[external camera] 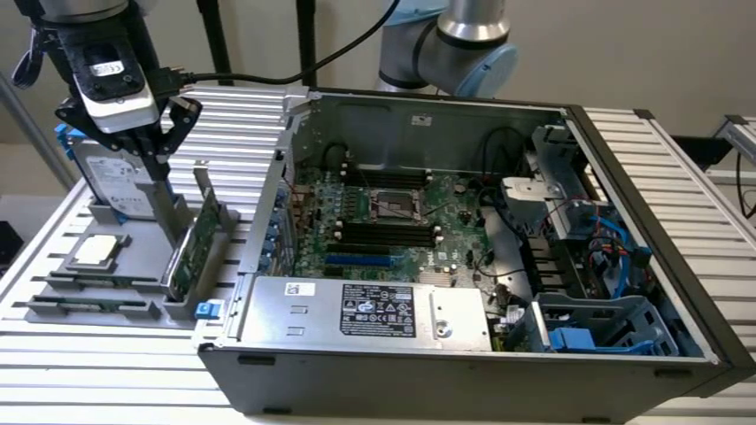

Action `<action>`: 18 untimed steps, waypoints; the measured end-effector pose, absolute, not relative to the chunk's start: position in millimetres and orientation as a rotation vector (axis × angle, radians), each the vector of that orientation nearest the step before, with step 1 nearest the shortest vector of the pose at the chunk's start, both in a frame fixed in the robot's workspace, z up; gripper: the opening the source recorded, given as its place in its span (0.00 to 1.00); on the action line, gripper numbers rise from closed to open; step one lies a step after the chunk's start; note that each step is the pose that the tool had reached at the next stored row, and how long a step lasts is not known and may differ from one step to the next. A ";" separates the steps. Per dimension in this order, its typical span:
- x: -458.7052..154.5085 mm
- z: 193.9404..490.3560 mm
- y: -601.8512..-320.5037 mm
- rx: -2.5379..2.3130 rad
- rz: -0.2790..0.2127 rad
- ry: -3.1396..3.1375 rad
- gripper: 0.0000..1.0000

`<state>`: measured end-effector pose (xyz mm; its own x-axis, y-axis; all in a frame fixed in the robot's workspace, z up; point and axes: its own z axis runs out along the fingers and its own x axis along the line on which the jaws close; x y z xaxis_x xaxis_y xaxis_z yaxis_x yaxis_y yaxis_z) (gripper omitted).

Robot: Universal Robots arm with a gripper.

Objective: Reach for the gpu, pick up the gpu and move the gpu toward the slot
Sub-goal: 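Pick up the gpu and move the gpu toward the slot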

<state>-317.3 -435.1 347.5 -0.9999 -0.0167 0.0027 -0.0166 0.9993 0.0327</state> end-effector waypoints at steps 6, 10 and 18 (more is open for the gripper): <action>-317.3 347.5 -435.1 0.026 -0.051 -3.138 0.24; -317.3 346.8 -435.1 0.026 -0.044 -3.138 0.36; -322.7 332.7 -434.5 0.016 -0.035 -3.140 0.42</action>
